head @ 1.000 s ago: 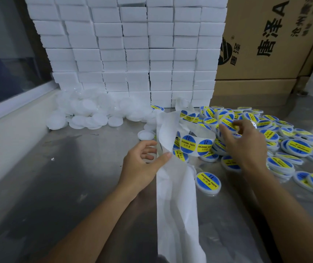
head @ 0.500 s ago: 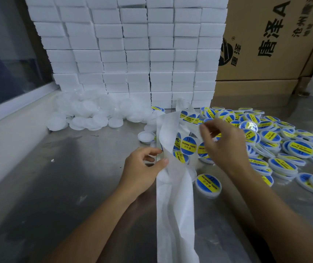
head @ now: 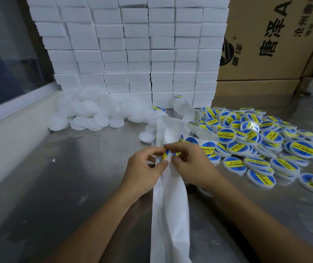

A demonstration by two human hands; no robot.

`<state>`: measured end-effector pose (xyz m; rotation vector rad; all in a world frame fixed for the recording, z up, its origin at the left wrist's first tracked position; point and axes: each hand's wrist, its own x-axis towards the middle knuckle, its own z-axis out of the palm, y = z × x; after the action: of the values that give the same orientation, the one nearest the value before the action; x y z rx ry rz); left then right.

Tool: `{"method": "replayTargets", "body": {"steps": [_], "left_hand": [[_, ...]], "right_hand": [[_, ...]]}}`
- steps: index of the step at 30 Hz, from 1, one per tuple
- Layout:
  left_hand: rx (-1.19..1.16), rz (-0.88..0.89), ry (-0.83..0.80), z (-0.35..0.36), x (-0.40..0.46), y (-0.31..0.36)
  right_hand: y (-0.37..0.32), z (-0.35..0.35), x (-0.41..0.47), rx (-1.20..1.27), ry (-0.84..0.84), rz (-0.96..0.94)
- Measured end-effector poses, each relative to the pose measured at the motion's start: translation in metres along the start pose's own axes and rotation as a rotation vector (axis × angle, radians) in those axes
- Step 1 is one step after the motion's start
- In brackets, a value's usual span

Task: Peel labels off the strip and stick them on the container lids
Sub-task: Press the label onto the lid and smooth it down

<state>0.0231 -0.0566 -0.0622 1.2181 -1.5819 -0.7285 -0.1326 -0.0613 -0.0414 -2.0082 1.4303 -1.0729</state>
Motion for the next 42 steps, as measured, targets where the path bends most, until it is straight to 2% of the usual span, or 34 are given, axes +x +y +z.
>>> {"method": "replayTargets", "body": {"steps": [6,10,13,16,18,22,24,29,37,42], "left_hand": [[-0.074,0.008,0.015,-0.001,0.001,-0.001],[-0.192,-0.061,0.07,-0.001,0.003,0.003],[-0.316,-0.081,-0.009,-0.002,0.002,0.004],[-0.404,-0.053,-0.018,-0.005,0.001,0.004],[-0.447,-0.047,-0.004,-0.007,0.001,0.005],[-0.463,-0.064,0.029,-0.008,0.002,0.004],[-0.453,-0.059,0.038,-0.006,0.001,0.005],[-0.343,-0.015,0.058,-0.004,0.001,0.004],[-0.199,0.012,0.086,0.001,0.002,0.002],[-0.194,0.024,0.091,-0.001,0.0,0.008]], "right_hand": [[0.001,-0.001,0.001,0.075,0.068,0.058],[-0.006,-0.005,0.003,0.35,0.121,0.064],[-0.01,-0.008,0.002,0.595,0.072,0.06],[-0.01,-0.005,0.003,0.648,0.014,0.043],[-0.009,-0.001,0.003,0.552,0.055,0.006],[-0.005,0.003,-0.002,0.017,0.226,-0.172],[-0.005,0.002,-0.002,-0.115,0.278,-0.293],[-0.011,0.0,0.0,-0.284,0.325,-0.492],[-0.011,0.003,0.003,-0.423,0.336,-0.543],[-0.013,0.006,0.005,-0.455,0.32,-0.533]]}}
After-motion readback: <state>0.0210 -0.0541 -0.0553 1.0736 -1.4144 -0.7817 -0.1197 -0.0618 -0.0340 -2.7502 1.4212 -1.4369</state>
